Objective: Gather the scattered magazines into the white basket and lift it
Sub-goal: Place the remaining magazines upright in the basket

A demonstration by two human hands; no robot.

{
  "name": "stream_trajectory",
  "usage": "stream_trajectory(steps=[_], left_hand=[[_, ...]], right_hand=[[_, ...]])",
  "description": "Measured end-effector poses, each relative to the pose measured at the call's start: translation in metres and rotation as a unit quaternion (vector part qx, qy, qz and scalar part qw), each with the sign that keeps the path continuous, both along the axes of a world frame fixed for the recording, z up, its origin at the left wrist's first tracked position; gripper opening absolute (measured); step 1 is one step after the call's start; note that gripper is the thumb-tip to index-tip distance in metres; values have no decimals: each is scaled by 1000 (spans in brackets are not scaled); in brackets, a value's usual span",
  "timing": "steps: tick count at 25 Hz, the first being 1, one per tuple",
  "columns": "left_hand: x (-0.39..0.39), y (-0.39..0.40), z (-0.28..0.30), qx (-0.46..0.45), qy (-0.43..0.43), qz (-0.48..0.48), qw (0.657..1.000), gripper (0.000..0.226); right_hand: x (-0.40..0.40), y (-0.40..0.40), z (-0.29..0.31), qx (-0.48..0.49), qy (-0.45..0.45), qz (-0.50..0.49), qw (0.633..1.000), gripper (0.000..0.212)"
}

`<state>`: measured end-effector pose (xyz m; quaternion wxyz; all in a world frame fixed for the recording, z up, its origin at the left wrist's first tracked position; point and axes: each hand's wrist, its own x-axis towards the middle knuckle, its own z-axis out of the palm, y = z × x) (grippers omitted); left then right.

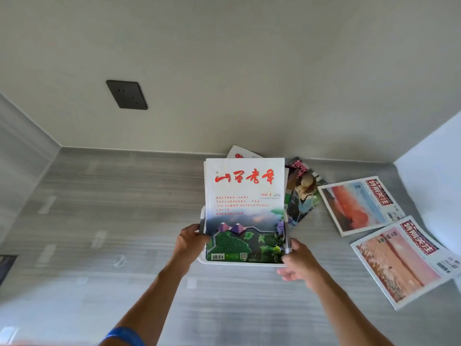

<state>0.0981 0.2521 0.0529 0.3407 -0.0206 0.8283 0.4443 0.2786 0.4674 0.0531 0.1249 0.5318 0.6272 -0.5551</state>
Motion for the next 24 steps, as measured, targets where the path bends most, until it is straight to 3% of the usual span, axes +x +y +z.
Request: stream_trajectory(steps=[3, 8, 15, 19, 20, 22, 24], left_hand=[[-2, 2, -10, 10, 21, -39, 999, 33], [-4, -17, -20, 35, 29, -17, 999, 29], [-24, -84, -17, 40, -1, 114, 993, 36], [-17, -110, -13, 5, -2, 152, 988, 31], [-14, -110, -12, -45, 21, 118, 992, 32], [-1, -99, -8, -172, 151, 31, 973, 53], [16, -72, 9, -133, 285, 21, 949, 74]], right_hand=[[7, -5, -14, -16, 60, -23, 998, 43], [-4, -12, -15, -19, 112, -22, 993, 35], [-63, -48, -16, -26, 165, 83, 982, 51], [-105, -65, -25, -2, 124, 136, 983, 56], [-109, -67, -23, 13, 112, 146, 983, 53], [-105, -69, -12, 54, 104, 166, 979, 37], [-80, -68, -5, 119, 87, 219, 964, 24]])
